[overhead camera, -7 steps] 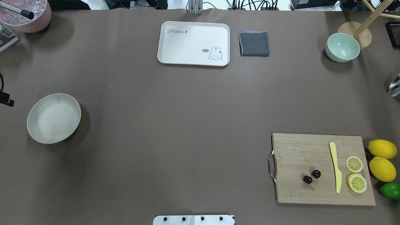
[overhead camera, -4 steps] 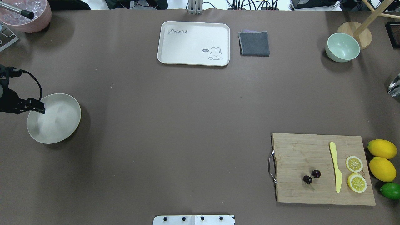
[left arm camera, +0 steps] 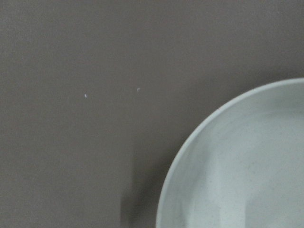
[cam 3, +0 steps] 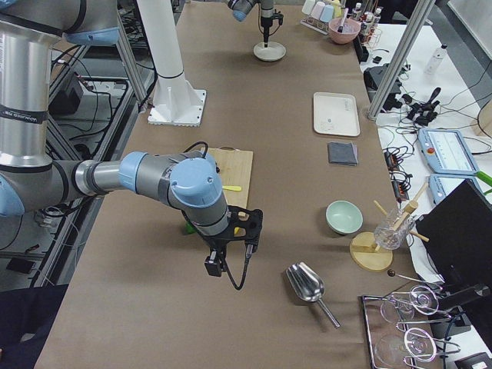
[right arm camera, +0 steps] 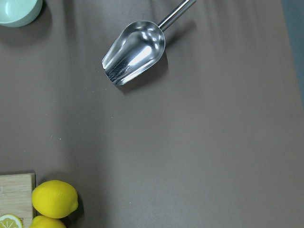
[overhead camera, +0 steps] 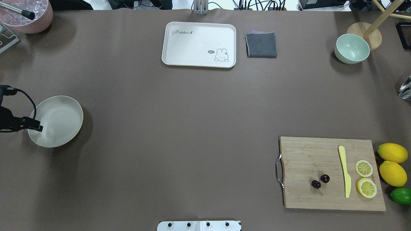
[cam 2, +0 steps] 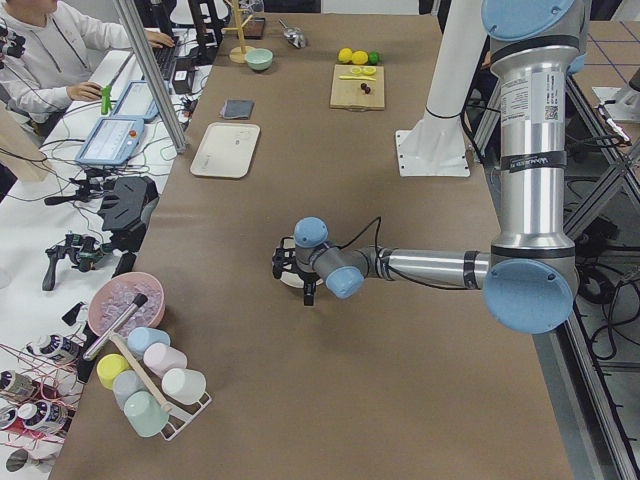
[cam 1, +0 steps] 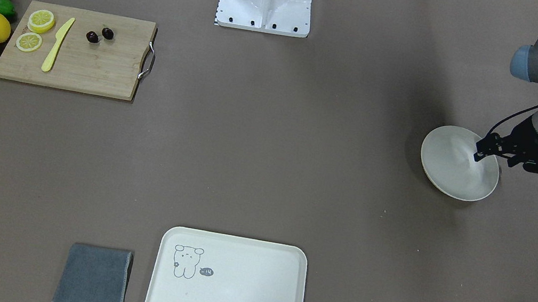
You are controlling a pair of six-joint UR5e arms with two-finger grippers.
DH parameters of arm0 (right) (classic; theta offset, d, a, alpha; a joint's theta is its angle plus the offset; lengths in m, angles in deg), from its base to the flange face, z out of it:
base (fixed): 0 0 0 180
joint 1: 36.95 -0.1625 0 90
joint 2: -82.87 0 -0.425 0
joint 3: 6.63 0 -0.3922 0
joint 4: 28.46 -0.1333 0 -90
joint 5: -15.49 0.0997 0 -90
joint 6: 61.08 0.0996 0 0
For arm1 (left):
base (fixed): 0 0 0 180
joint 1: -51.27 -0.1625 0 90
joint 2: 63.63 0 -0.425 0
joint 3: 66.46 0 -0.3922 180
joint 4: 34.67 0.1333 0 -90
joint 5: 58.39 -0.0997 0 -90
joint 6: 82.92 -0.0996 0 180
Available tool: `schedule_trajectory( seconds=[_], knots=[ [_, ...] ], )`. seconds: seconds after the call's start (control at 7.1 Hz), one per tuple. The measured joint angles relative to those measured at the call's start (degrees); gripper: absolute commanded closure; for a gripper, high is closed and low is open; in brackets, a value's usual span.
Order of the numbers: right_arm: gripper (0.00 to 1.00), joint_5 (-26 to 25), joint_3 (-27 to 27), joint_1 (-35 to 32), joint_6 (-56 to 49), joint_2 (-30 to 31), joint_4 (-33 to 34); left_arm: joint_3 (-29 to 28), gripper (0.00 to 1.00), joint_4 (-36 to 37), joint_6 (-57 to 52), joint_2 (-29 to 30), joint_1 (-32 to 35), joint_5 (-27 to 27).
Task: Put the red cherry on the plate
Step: 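Reach the left gripper down and grip the rim of the pale plate, then drag the pale plate with the left gripper toward the table center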
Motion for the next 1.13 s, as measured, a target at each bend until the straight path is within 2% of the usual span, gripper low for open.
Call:
schedule_trajectory(
  seconds=[0.14,0.42,0.84,0.99,1.13],
  knots=[
    [0.00,-0.02,-0.03,-0.23,-0.02,0.06,0.00,-0.27,0.13,-1.57,0.18,-0.71,0.01,1.46],
    [0.00,-0.14,-0.13,-0.71,-0.10,0.19,0.00,-0.35,0.40,-2.98,0.31,-1.51,0.07,2.28],
    [0.00,-0.10,-0.29,-1.07,-0.17,0.64,0.00,-0.34,0.87,-3.52,0.33,-2.13,0.29,2.40],
    [0.00,-0.09,-0.30,-1.11,-0.18,0.73,0.00,-0.23,0.96,-3.53,0.31,-2.17,0.44,2.45],
    [0.00,-0.09,-0.37,-1.17,-0.18,0.85,0.00,-0.02,1.00,-3.53,0.31,-2.19,0.71,3.05]
  ],
)
